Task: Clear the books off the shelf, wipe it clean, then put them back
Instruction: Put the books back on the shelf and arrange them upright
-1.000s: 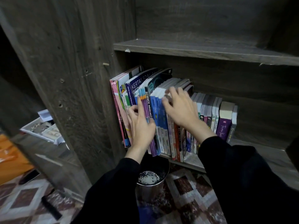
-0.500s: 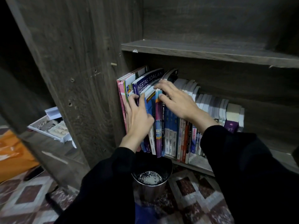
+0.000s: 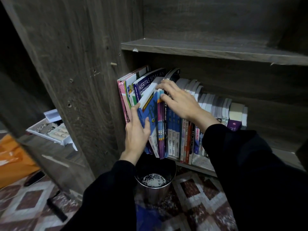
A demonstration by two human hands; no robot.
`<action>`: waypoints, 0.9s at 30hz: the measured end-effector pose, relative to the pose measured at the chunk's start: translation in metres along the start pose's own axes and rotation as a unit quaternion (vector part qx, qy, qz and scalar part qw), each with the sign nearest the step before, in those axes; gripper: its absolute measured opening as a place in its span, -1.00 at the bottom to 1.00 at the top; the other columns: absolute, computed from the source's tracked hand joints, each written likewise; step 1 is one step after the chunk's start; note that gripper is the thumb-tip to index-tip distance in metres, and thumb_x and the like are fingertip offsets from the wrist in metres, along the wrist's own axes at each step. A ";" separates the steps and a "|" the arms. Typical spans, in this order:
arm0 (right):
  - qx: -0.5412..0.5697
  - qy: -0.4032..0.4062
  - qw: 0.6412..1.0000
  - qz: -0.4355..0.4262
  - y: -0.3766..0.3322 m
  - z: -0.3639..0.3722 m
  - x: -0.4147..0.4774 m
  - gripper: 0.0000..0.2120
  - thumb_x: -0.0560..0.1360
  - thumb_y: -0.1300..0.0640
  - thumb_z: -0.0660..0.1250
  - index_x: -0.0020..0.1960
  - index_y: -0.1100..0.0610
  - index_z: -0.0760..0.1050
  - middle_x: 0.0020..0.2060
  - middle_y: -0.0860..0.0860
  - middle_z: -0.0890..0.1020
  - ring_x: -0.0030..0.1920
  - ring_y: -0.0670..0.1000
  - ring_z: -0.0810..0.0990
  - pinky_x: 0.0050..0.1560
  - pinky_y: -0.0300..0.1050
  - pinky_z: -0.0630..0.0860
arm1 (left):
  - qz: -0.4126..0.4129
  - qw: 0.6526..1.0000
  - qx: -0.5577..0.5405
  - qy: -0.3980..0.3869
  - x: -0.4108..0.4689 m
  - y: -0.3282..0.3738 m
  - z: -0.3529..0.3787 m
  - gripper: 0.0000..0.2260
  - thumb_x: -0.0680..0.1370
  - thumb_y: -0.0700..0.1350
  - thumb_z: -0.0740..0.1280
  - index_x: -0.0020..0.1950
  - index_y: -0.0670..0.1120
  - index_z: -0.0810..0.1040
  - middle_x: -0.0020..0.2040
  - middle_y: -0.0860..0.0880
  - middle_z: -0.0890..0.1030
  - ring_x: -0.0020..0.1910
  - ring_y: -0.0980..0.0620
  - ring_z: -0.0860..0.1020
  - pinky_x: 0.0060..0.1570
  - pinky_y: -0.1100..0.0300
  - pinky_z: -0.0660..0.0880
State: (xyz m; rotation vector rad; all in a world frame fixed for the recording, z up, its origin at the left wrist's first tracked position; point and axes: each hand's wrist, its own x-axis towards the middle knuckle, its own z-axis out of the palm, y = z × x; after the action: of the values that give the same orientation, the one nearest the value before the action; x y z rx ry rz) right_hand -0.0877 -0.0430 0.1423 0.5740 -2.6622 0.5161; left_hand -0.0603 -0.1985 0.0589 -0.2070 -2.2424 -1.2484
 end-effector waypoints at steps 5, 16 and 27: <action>-0.003 0.006 1.000 0.001 0.001 0.002 0.001 -0.68 0.65 -0.03 0.01 0.38 -0.07 0.29 0.43 -0.13 0.25 0.15 -0.02 0.50 0.02 -0.12 0.23 | 0.031 0.999 -0.011 0.027 -0.016 -0.002 -0.010 -0.56 0.51 -0.25 0.34 0.29 0.06 0.26 -0.26 -0.19 0.63 -0.36 -0.10 0.61 -0.34 -0.06 0.59; 0.002 0.005 1.000 0.005 -0.001 0.003 0.004 -0.67 0.65 -0.02 0.00 0.39 -0.06 0.28 0.43 -0.14 0.25 0.22 -0.01 0.46 0.03 -0.13 0.20 | -0.032 0.998 -0.024 -0.058 -0.017 0.017 -0.028 -0.38 0.54 -0.21 0.34 0.39 0.21 0.07 -0.13 -0.22 0.64 -0.36 -0.13 0.62 -0.27 -0.11 0.59; 0.047 0.110 0.992 0.047 0.006 0.004 -0.008 -0.56 0.61 0.10 0.11 0.48 0.04 0.23 0.47 0.08 0.29 0.44 0.07 0.24 0.44 0.02 0.17 | 0.042 0.980 0.113 -0.156 0.006 0.107 -0.119 -0.56 0.49 -0.12 0.36 0.28 0.09 0.26 -0.23 -0.11 0.51 -0.15 -0.10 0.45 -0.33 0.12 0.29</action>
State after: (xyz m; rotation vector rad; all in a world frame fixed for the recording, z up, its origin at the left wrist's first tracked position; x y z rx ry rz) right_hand -0.0849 -0.0370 0.1341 0.3949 -2.4739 0.6937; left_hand 0.0235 -0.2377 0.1896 -0.4295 -2.5900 -0.9603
